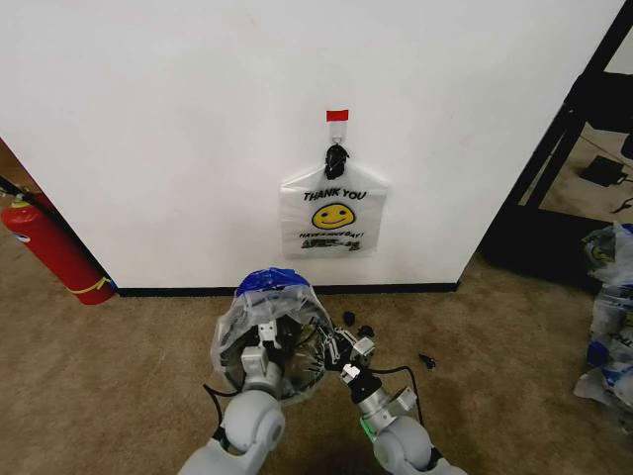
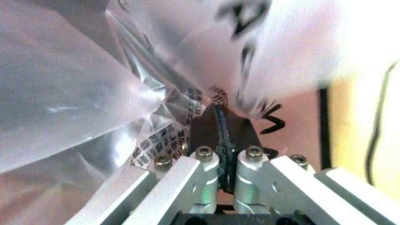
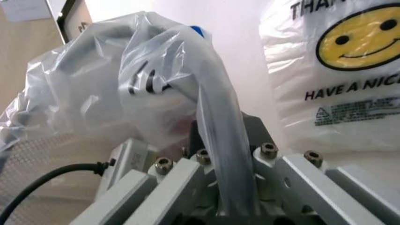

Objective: Pick up the garbage bag from the wall and place it over the trash bin.

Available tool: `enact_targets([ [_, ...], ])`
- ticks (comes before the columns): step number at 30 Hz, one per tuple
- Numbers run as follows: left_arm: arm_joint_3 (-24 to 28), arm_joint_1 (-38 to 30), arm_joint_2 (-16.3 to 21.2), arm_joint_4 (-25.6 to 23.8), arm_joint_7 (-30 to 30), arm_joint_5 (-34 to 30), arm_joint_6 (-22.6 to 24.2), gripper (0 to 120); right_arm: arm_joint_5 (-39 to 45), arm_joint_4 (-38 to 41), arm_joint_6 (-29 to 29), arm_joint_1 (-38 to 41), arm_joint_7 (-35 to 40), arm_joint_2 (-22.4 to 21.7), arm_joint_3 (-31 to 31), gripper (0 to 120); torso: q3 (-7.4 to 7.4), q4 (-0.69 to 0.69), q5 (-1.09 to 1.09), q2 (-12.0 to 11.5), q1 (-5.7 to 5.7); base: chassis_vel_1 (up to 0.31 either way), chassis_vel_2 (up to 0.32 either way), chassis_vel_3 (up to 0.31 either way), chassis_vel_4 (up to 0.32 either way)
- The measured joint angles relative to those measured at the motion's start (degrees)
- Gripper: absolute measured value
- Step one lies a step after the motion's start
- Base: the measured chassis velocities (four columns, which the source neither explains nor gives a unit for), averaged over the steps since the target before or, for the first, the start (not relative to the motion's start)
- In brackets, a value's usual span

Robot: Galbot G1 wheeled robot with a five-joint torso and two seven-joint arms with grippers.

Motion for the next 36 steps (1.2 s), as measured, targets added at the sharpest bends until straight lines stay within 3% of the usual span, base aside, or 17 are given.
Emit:
enact_targets([
  [11, -0.35, -2.38, -0.66, -0.62, 1.53, -0.82, -0.73, 0, -0.97, -0.63, 0.37, -0.39, -0.85, 0.26, -1.05, 1, 0.0, -0.01, 0.0, 0.0, 0.0, 0.0, 0.0, 0.0, 0.0],
  [18, -2.54, -3.25, 0.76, -0.52, 1.44, -1.93, -0.8, 0, -1.08, -0.86, 0.54, -0.73, -1.59, -0.45, -0.82, 1, 0.01, 0.0, -0.01, 0.0, 0.0, 0.0, 0.0, 0.0, 0.0],
  [36, -2.75, 1.25, 1.48, -2.14, 2.42, -0.78, -2.36, 0, 5.34, 1.55, -1.3, -0.71, 0.24, -1.31, 0.43, 1, 0.0, 0.0, 0.0, 0.0, 0.0, 0.0, 0.0, 0.0, 0.0],
])
